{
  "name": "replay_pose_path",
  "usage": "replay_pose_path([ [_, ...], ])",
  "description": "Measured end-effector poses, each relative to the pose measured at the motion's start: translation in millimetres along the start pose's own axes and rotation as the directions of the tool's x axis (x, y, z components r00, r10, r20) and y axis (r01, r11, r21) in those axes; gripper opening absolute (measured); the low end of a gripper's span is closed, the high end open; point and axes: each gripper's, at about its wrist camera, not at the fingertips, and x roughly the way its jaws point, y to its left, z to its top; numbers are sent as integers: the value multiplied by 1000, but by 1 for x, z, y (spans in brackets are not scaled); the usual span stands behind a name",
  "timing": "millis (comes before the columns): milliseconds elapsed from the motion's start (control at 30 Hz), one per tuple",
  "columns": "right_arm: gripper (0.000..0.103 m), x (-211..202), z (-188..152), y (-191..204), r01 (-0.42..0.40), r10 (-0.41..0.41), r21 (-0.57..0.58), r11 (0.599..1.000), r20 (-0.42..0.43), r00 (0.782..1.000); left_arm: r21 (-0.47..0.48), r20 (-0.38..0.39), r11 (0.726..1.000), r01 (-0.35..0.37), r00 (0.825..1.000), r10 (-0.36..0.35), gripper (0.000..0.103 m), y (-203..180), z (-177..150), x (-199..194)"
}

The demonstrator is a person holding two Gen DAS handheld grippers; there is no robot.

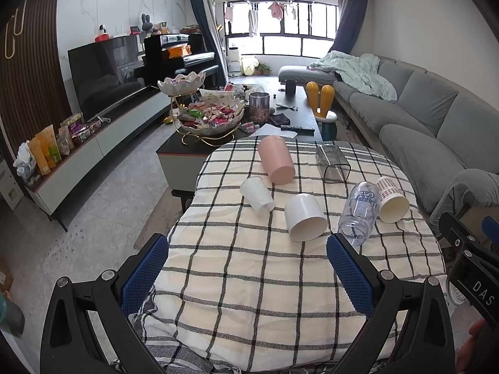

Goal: Flip cup upside down
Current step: 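Move the right tool forward to the clear grey Sika cup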

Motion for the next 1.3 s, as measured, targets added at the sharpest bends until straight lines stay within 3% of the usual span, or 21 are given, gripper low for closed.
replay_pose_path([
  [400, 94, 16, -2, 7, -6, 6, -5, 1000, -14, 1000, -8, -13, 1000, 4, 1000, -4, 103, 7, 5, 21],
  [600, 94, 48, 20, 19, -18, 17, -23, 1000, -39, 999, -21, -25, 1000, 0, 1000, -1, 103, 12, 22, 45],
  [933, 93, 128, 61, 44, -46, 36, -69, 997, -137, 990, -27, -53, 1000, -16, 998, 15, 103, 12, 58, 103],
  [1300, 93, 227, 94, 66, -67, 43, -84, 994, -261, 964, -26, -89, 999, -32, 996, 30, 103, 7, 97, 177],
])
